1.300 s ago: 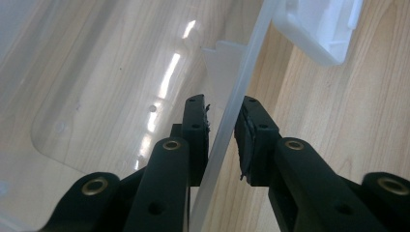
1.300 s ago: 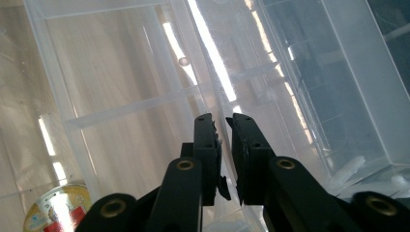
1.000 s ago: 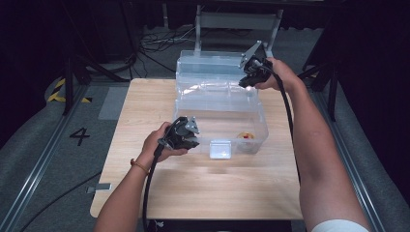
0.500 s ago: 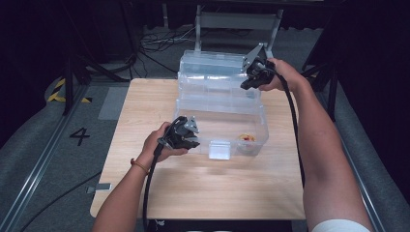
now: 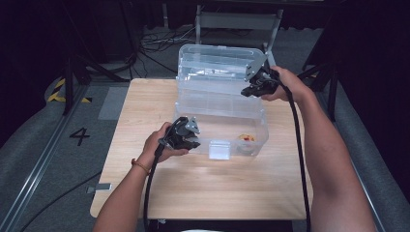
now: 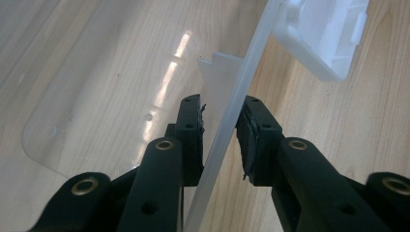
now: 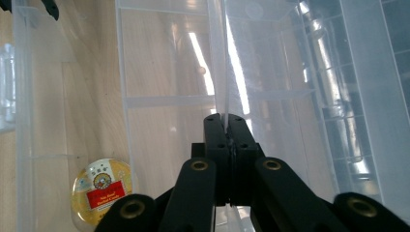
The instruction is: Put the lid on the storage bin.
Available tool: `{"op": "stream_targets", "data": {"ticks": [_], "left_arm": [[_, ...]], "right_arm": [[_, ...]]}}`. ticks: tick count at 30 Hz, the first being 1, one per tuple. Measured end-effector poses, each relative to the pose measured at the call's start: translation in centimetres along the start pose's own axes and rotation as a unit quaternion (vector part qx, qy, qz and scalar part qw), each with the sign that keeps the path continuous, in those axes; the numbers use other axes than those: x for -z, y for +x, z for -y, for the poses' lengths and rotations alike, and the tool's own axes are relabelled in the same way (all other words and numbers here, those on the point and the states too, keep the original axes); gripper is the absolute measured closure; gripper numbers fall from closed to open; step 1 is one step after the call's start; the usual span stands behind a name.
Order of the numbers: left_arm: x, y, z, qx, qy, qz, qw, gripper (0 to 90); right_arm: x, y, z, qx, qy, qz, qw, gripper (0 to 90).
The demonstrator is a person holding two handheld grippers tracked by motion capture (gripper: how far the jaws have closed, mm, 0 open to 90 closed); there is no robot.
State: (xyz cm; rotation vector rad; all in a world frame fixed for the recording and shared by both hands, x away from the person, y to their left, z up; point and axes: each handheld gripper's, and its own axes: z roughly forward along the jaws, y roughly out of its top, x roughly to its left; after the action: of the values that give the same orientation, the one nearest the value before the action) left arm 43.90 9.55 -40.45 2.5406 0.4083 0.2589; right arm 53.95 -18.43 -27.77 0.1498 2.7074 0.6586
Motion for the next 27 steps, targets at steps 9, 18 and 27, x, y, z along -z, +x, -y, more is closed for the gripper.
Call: {"op": "stream_targets", "data": {"ticks": [9, 18, 27], "left_arm": [[-0.1, -0.2, -0.1, -0.002, 0.004, -0.007, 1.0, 71.7], [-0.1, -0.3, -0.1, -0.004, 0.008, -0.011, 0.9999, 70.7], [-0.1, -0.3, -0.2, -0.01, 0.011, -0.013, 0.9998, 70.4]], "right_arm": [[0.7, 2.6, 0.5, 0.001, -0.008, 0.021, 0.9997, 88.5], [0.9, 3.8, 0.6, 0.003, -0.003, 0.038, 0.9993, 87.5], [1.1, 4.5, 1.4, -0.004, -0.019, 0.031, 0.9993, 86.7]]}}
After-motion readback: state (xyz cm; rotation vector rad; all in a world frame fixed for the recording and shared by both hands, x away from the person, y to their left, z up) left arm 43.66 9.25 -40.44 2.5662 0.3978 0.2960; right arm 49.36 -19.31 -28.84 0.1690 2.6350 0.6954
